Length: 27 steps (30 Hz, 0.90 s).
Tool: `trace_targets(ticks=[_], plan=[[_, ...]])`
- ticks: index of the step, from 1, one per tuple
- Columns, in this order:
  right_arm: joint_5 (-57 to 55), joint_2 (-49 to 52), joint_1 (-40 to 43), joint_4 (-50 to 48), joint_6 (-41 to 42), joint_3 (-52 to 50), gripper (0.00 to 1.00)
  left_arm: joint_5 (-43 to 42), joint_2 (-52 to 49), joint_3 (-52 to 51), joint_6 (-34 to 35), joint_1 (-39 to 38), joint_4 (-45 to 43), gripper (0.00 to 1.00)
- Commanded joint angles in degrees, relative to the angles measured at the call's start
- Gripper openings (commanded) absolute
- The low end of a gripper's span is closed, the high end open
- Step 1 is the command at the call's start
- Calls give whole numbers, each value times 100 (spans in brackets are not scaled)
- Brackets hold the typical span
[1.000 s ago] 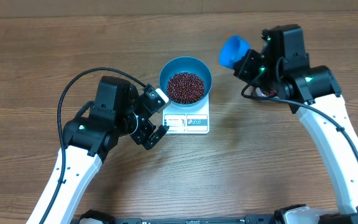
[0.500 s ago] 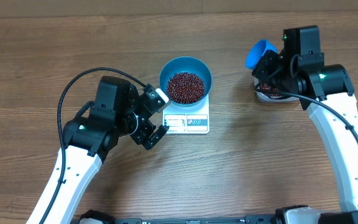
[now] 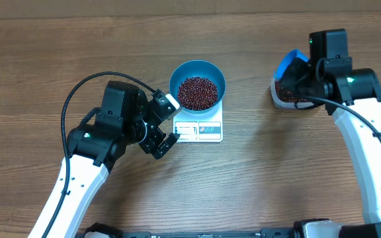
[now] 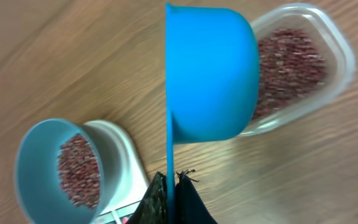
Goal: Scoop item into bowl and weigh 150g on scale
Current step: 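Lift the blue scoop out of the bowl and move it right, then lower the blue scoop into the clear bean tub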
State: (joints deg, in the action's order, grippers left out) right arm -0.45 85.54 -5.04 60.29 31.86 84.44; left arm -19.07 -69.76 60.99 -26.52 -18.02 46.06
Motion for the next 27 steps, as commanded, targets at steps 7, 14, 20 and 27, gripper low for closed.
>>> trace_targets(ticks=[7,14,20,27], plan=[[-280,-120,286,280,-1576,149,4,4,11,-52,83,-37,2,99],[-1235,-116,284,376,-2328,140,4,4,11,-52,83,-37,2,99],[-1943,-48,273,450,-2481,140,4,4,11,-52,83,-37,2,100],[-2570,-33,13,479,-2601,140,4,4,11,-52,83,-37,2,100]])
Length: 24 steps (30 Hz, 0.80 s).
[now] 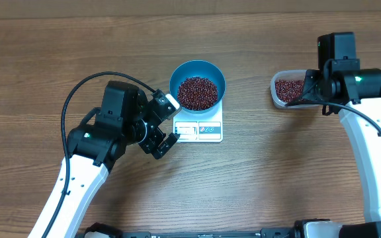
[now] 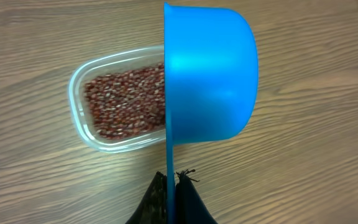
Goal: Scoop item into bowl and weigh 150g on scale
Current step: 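Lower the blue scoop into the clear bean tub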
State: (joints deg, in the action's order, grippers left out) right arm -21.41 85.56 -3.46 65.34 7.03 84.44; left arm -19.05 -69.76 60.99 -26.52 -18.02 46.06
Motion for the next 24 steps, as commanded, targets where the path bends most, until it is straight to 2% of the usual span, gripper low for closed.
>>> trace_targets(ticks=[1,12,17,20,24], plan=[[-472,-35,-197,-26,-118,140,4,2,11,-52,83,-37,2,99],[-1078,0,-529,31,-138,133,4,2,11,-52,83,-37,2,99],[-999,81,-544,24,-31,133,4,2,11,-52,83,-37,2,99],[-713,122,-542,-28,686,133,4,2,11,-52,83,-37,2,100],[-398,129,-505,81,2671,68,4,2,11,-52,83,-37,2,100]])
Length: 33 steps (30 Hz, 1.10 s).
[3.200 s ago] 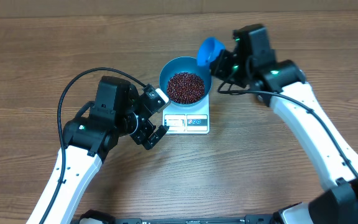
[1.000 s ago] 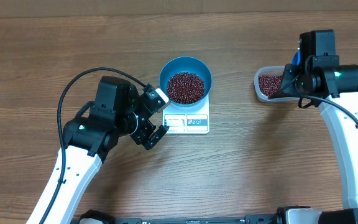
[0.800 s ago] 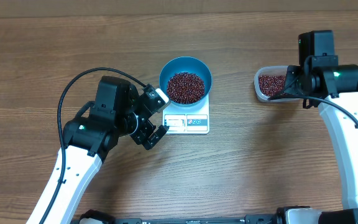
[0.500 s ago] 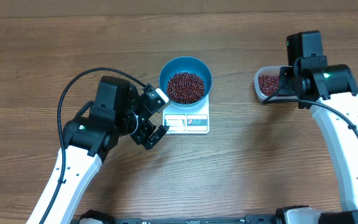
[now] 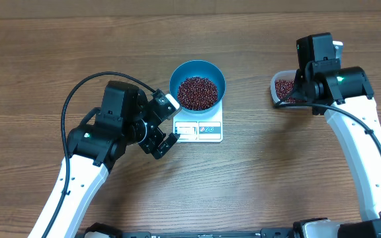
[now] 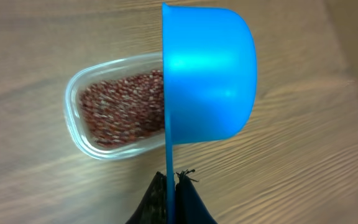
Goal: Scoop item into bowl and weigh 150g on scale
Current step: 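Lower the blue scoop into the clear bean tub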
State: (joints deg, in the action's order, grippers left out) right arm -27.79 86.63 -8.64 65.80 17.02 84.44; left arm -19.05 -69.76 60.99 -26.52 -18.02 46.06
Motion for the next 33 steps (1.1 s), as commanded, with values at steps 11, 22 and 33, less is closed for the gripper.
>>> trace_targets(ticks=[11,22,33], plan=[[1161,24,13,-1287,4494,-1130,4,2,11,-52,83,-37,2,100],[1248,31,13,-2166,4500,-1600,27,2,11,-52,83,-37,2,100],[1248,28,13,-2120,4666,-1700,46,2,11,-52,83,-37,2,100]])
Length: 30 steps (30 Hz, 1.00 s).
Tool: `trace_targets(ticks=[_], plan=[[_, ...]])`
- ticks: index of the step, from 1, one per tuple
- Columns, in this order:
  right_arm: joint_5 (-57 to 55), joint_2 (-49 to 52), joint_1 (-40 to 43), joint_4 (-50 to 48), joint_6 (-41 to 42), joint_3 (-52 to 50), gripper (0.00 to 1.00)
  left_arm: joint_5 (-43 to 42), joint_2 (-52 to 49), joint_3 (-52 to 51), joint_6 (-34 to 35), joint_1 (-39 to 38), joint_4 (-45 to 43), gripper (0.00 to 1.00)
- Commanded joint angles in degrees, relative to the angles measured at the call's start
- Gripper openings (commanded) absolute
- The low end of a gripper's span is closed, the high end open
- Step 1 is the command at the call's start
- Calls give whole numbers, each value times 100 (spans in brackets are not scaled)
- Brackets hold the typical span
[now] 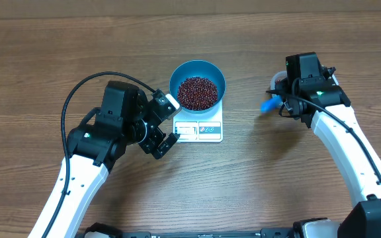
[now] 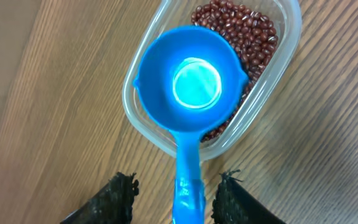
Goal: Scoop item into bowl and weigh 150g on scale
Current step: 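Lower the blue scoop into the clear bean tub, then open the right gripper to release the scoop in the tub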
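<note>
A blue bowl (image 1: 176, 78) of red beans (image 1: 197, 92) stands on the white scale (image 1: 199, 129) at the table's middle. The clear container (image 2: 289, 25) of red beans (image 2: 241, 25) sits at the right. The blue scoop (image 2: 191, 87) lies with its empty cup in the container and its handle (image 1: 268, 105) sticking out over the rim. My right gripper (image 2: 176, 185) is open, one finger on each side of the handle and apart from it. My left gripper (image 1: 170, 123) stands open just left of the scale, holding nothing.
Bare wooden table (image 1: 276, 172) surrounds the scale and container. The left arm's black cable (image 1: 78, 89) loops over the table on the left. In the overhead view the right arm covers most of the container.
My right gripper was shut on the scoop's handle, holding the scoop on edge above the container. Now it is open and the scoop rests cup-up in the container. The left arm is unmoved.
My right gripper held the empty scoop tilted on edge between the bowl and the container, then beside and over the container for two moments. Now the scoop lies in the container and the gripper has let go. The bowl, scale and left arm stayed put.
</note>
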State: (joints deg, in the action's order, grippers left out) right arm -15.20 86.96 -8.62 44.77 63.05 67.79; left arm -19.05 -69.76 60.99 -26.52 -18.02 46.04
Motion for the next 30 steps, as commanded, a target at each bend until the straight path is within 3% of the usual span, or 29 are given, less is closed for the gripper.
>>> trace_targets(ticks=[1,12,15,20,22,30], plan=[[-11,-4,11,-17,63,-35,46,2,11,-52,83,-37,4,100],[-17,-13,11,-13,-455,-22,51,2,11,-52,83,-37,4,100],[-61,-87,11,-9,-920,-20,64,2,11,-52,83,-37,4,100],[-116,-376,11,81,-2614,146,100,2,11,-52,83,-37,4,99],[-116,-531,11,518,-3421,428,100,2,11,-52,83,-37,4,99],[-98,-708,11,3053,-4710,1856,100,2,11,-52,83,-37,4,100]])
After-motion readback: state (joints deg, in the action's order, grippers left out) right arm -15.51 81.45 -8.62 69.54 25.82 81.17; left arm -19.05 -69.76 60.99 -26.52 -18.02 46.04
